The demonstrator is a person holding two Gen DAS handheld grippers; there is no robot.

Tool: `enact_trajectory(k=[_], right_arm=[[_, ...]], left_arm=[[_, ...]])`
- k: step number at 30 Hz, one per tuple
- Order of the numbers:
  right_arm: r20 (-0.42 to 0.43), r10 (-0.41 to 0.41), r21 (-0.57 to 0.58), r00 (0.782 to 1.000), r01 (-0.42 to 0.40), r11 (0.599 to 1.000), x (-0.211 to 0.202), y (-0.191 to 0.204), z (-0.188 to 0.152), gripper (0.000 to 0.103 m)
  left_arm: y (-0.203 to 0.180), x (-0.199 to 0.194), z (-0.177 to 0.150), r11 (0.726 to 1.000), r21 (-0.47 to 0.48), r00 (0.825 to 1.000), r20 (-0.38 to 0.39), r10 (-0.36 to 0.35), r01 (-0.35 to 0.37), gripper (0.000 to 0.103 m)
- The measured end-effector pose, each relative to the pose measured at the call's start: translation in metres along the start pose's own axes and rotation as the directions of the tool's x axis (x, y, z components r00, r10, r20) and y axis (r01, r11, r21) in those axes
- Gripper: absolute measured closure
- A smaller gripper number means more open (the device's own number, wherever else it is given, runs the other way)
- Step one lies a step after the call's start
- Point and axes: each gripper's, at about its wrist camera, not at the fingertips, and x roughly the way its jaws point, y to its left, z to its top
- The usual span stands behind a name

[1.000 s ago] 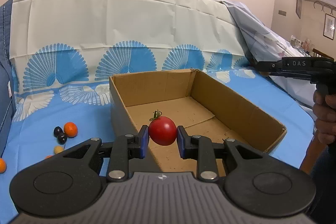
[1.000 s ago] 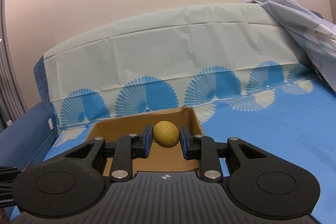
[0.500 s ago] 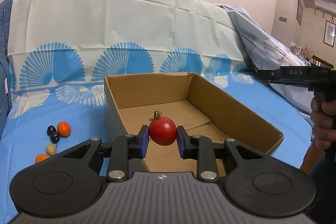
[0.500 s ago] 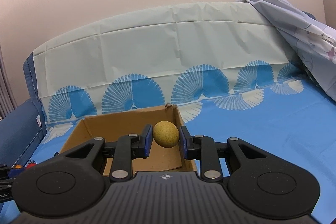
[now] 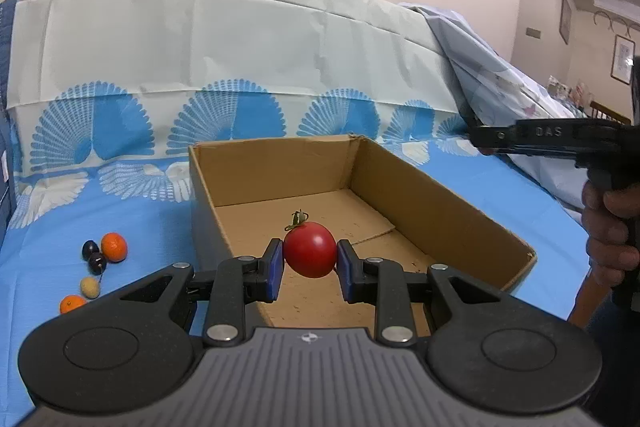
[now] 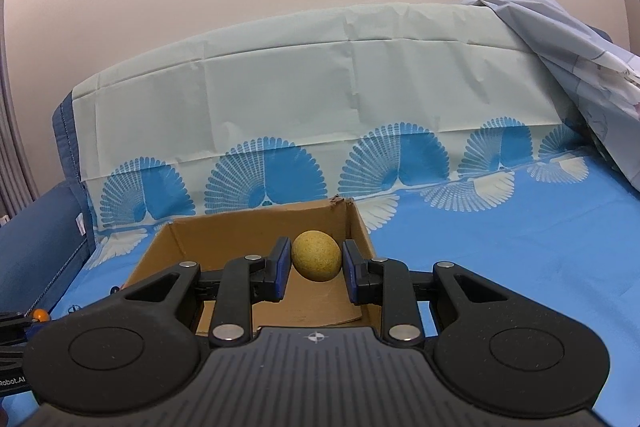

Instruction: Organize fruits

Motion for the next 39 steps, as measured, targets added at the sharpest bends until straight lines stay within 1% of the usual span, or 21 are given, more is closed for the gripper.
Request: enact_trajectory(k=[8,15,39], right_arm=[[-0.006,0.01,-0.047,1.0,-0.01,0.999,0.003,0.01,-0.002,0.074],[-0.009,0.018,-0.049,1.0,-0.018,0.999,0.004,0.009,-0.001,0.074],[-0.03,0.061,-0.112,0.998,-0.064,0.992,0.013,0.031,-0.004,0.074]], left_arm=[[-0.013,0.003,-0.006,0.999,0.041,1.0,-0.007,-0.018,0.018,0.072],[-0.013,0.006,-0.005,0.999,0.031,1.0,-0.008,-0.02,0.02,0.072],[-0.018,0.011,-0.006,0.999,0.032,1.0,-0.008,-0.021,0.022,0.072]])
